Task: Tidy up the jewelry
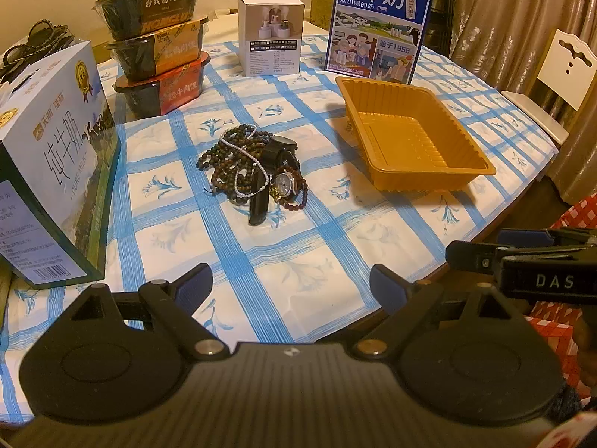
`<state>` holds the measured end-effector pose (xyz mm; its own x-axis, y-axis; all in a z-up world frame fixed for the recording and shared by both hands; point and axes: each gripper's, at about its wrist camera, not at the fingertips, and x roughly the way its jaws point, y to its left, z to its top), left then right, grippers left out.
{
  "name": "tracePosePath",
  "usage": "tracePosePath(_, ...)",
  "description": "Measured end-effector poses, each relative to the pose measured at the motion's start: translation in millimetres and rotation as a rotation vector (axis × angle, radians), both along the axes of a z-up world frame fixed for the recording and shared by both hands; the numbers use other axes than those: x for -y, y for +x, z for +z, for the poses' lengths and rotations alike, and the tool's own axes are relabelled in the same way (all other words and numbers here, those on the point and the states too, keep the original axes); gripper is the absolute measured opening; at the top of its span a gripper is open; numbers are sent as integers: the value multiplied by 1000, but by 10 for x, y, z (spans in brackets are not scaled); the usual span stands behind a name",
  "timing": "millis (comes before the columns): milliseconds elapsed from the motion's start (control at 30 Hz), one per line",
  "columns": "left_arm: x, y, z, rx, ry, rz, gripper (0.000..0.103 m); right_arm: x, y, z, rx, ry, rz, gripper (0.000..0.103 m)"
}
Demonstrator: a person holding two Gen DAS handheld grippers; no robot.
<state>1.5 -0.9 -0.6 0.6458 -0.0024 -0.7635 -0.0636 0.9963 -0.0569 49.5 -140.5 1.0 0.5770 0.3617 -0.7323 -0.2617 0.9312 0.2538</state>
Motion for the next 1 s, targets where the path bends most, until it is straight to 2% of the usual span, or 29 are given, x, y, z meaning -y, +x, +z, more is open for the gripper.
tracePosePath(1000, 4, 9, 49, 4, -1, 1, 90, 6, 22, 29, 5, -1, -1, 80)
